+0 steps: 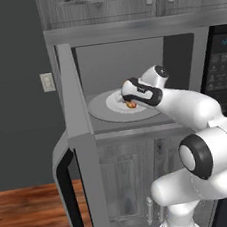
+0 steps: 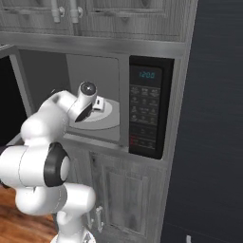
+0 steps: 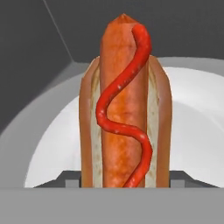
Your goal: Pick the hot dog from the counter and place it in the microwave.
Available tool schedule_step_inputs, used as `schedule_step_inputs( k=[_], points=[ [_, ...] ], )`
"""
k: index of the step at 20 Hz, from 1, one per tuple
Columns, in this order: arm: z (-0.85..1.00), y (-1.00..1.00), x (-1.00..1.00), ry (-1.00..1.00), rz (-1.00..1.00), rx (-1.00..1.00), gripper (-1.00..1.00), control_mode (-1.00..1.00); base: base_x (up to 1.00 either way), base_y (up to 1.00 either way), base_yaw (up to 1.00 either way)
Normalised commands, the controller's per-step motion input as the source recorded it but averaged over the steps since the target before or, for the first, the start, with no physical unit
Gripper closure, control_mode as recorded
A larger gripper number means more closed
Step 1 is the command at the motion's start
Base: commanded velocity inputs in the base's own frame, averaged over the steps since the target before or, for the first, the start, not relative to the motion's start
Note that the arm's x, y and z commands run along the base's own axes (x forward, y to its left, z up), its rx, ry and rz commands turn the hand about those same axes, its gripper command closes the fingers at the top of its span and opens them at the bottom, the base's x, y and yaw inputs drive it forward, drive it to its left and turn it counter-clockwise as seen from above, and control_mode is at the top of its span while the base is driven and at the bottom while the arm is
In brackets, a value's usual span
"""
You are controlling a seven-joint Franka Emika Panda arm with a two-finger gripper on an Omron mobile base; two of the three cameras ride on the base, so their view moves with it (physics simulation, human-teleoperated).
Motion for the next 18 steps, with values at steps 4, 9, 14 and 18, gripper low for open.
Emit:
schedule_step_inputs(
  k=[4, 9, 14, 18],
  points=[
    [0.00, 0.00, 0.28, 0.00, 0.00, 0.00, 1.00, -1.00, 0.00, 0.00, 0.00],
    [-0.04, -0.03, 0.02, 0.00, 0.00, -0.01, -1.00, -1.00, 0.00, 0.00, 0.00],
    [0.00, -0.07, -0.07, 0.00, 0.00, 0.00, -1.00, -1.00, 0.00, 0.00, 0.00],
    [0.04, -0.10, -0.01, -0.04, 0.00, 0.00, -1.00, -1.00, 0.00, 0.00, 0.00]
  ],
)
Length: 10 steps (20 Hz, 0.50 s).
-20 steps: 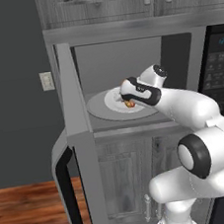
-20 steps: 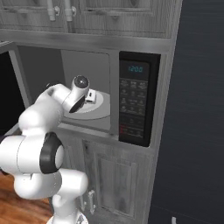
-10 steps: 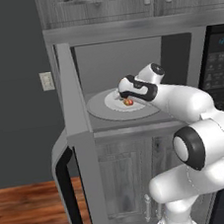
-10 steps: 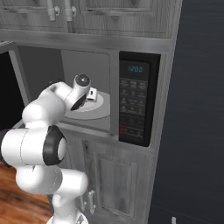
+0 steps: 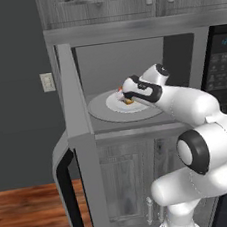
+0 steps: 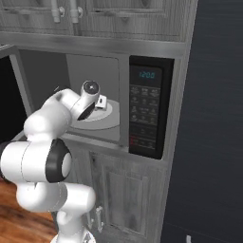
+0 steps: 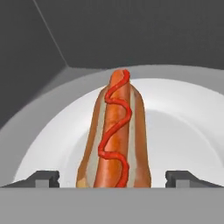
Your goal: Pick the hot dog from the counter and place it in the microwave.
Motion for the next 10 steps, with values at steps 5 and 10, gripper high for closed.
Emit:
schedule_step_inputs(
  k=[5, 10],
  points=[
    [0.12, -0.06, -0.42, -0.05, 0.00, 0.00, -1.00, -1.00, 0.00, 0.00, 0.00],
    [0.18, -0.15, -0.99, -0.02, 0.00, 0.00, -1.00, -1.00, 0.00, 0.00, 0.00]
  ],
)
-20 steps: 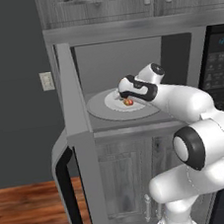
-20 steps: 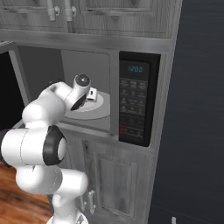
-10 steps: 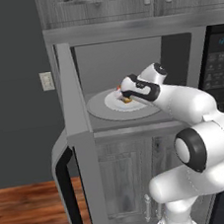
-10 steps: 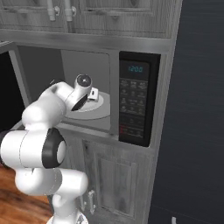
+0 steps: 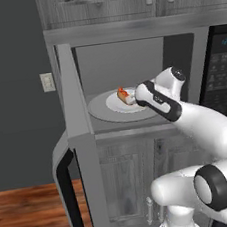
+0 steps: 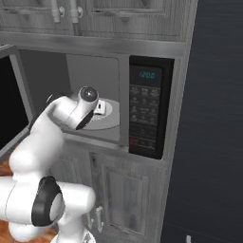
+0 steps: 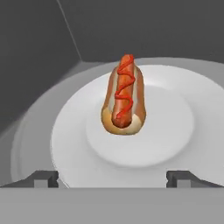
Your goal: Pick the hot dog from the counter and place it in the microwave.
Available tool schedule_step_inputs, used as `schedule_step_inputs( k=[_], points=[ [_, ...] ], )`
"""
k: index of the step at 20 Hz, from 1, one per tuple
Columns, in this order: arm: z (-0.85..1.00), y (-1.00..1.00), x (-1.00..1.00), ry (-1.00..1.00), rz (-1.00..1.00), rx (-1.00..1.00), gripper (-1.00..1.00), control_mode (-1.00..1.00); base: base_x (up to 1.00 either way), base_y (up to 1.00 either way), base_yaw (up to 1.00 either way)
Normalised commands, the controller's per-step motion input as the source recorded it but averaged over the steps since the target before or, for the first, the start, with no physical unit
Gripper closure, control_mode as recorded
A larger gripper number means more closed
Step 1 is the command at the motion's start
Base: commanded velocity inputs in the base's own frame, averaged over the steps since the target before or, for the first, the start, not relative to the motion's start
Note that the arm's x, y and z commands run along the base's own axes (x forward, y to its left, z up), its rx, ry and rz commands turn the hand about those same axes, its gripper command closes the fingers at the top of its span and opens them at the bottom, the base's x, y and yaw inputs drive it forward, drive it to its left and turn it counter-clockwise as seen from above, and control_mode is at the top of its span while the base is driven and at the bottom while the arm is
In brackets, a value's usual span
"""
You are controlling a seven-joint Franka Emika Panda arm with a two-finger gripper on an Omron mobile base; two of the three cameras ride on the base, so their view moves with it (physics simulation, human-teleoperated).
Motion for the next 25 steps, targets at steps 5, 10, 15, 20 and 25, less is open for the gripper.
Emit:
schedule_step_inputs(
  k=[5, 10, 15, 20, 25],
  points=[
    [0.27, -0.14, -1.00, 0.00, -0.04, -0.01, -1.00, -1.00, 0.00, 0.00, 0.00],
    [0.59, -0.01, -1.00, 0.06, -0.11, -0.08, -1.00, -1.00, 0.00, 0.00, 0.00],
    [0.34, 0.00, -1.00, 0.06, -0.13, -0.13, -1.00, -1.00, 0.00, 0.00, 0.00],
    [0.08, -0.01, -1.00, 0.00, -0.11, -0.11, -1.00, -1.00, 0.00, 0.00, 0.00],
    [0.07, -0.04, -1.00, 0.00, -0.04, -0.05, -1.00, -1.00, 0.00, 0.00, 0.00]
  ],
)
